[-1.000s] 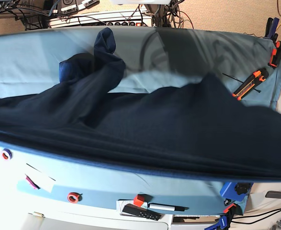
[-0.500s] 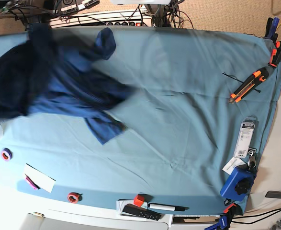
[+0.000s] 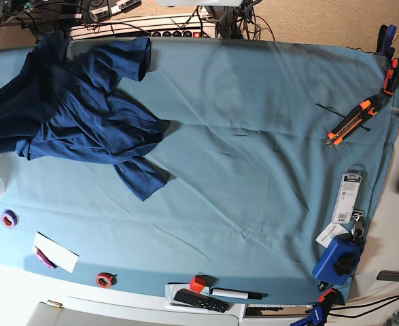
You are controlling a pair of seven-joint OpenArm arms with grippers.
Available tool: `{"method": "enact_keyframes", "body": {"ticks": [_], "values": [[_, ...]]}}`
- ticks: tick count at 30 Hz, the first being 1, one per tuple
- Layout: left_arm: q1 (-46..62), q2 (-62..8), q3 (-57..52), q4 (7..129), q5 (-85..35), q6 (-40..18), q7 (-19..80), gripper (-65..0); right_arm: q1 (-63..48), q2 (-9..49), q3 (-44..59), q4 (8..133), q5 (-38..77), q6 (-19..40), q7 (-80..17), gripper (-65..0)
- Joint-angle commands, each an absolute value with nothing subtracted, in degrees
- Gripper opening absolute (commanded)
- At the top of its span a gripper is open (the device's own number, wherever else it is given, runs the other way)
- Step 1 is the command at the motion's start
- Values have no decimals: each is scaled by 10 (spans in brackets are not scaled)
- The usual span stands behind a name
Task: Layout the t-shirt on the table in an organized manner, then fold the t-shirt properly
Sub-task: 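Reach the left gripper to the t-shirt body and grasp the fabric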
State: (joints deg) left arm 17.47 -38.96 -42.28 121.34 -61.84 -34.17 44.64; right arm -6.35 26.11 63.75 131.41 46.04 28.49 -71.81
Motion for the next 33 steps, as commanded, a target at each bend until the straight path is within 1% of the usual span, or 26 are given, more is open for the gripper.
{"method": "enact_keyframes", "body": {"ticks": [1, 4, 5, 6, 9, 12, 15, 19, 21, 23, 24, 28, 33], "values": [[169, -396, -389, 1212, -622, -342, 413, -634, -60, 262, 641, 1319, 454, 282, -695, -650], [144, -375, -252, 1197, -559, -342, 364, -472, -60, 232, 641, 1319, 438, 278, -684, -650], [129, -366, -207, 1195, -531, -341, 357, -441, -61, 223, 641, 1319, 432, 278, -680, -650], [112, -354, -163, 1192, -503, -332, 355, -430, -61, 215, 641, 1319, 423, 278, -676, -650], [57, -314, -44, 1177, -433, -295, 354, -430, -61, 195, 641, 1319, 415, 278, -665, -650], [8, -273, 48, 1142, -369, -267, 350, -430, -72, 182, 641, 1317, 415, 278, -651, -650], [-32, -237, 122, 1084, -324, -254, 350, -430, -86, 173, 641, 1315, 399, 278, -644, -650], [-77, -189, 199, 984, -304, -254, 346, -430, -104, 168, 641, 1315, 378, 278, -633, -650], [-98, -161, 227, 933, -287, -256, 344, -418, -108, 168, 641, 1315, 374, 278, -628, -650], [-119, -132, 249, 884, -272, -253, 344, -362, -108, 168, 641, 1315, 374, 278, -627, -650], [-128, -119, 258, 862, -268, -251, 345, -344, -108, 167, 641, 1315, 374, 278, -626, -650], [-154, -74, 279, 794, -266, -244, 345, -340, -108, 160, 641, 1315, 374, 278, -623, -650], [-161, -32, 281, 776, -276, -255, 365, -340, -108, 157, 641, 1315, 375, 278, -622, -650]]}}
